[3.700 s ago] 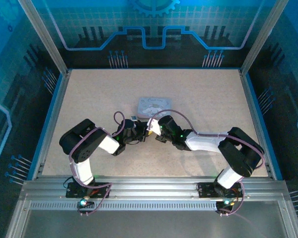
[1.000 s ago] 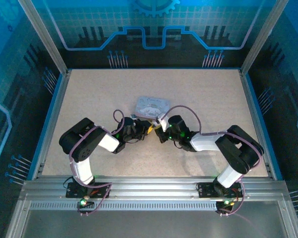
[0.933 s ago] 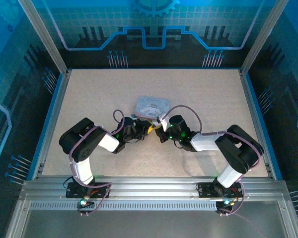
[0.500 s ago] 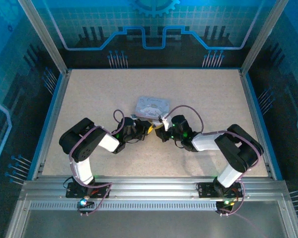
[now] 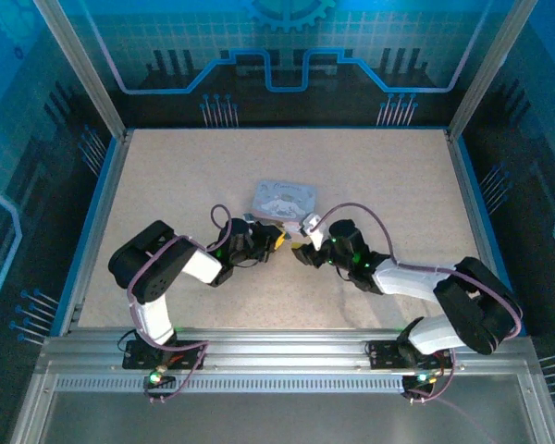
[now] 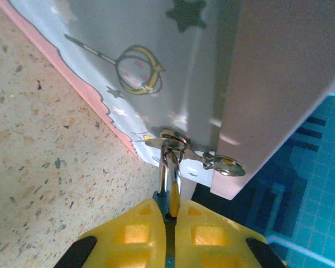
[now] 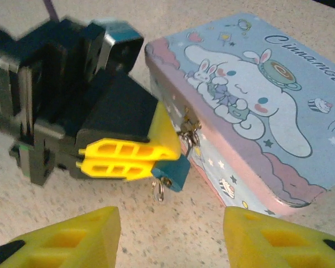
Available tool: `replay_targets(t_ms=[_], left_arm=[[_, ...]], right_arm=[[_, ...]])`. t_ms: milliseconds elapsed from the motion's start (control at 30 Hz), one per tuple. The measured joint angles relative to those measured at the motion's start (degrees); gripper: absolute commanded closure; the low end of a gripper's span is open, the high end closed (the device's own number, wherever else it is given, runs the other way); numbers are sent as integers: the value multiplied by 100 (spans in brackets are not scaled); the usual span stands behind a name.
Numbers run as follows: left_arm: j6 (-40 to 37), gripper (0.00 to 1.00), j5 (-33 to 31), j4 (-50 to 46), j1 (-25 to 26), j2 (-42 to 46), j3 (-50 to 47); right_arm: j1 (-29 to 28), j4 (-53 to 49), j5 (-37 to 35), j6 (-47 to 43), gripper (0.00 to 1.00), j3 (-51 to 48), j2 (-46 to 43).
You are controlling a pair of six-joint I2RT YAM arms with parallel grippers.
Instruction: Unlock the padlock with the key
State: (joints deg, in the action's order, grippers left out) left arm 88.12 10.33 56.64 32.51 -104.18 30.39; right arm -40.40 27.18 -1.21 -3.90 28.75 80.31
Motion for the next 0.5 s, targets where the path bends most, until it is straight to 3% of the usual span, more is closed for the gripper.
replay_targets(t_ms=[167, 500], left_arm=[[2, 100, 0, -111, 0, 107, 0], [44, 100, 0, -83, -22, 109, -61]], right_arm=[[-640, -286, -557, -1029, 44, 157, 227], [-999, -409, -1432, -2260, 43, 737, 739]])
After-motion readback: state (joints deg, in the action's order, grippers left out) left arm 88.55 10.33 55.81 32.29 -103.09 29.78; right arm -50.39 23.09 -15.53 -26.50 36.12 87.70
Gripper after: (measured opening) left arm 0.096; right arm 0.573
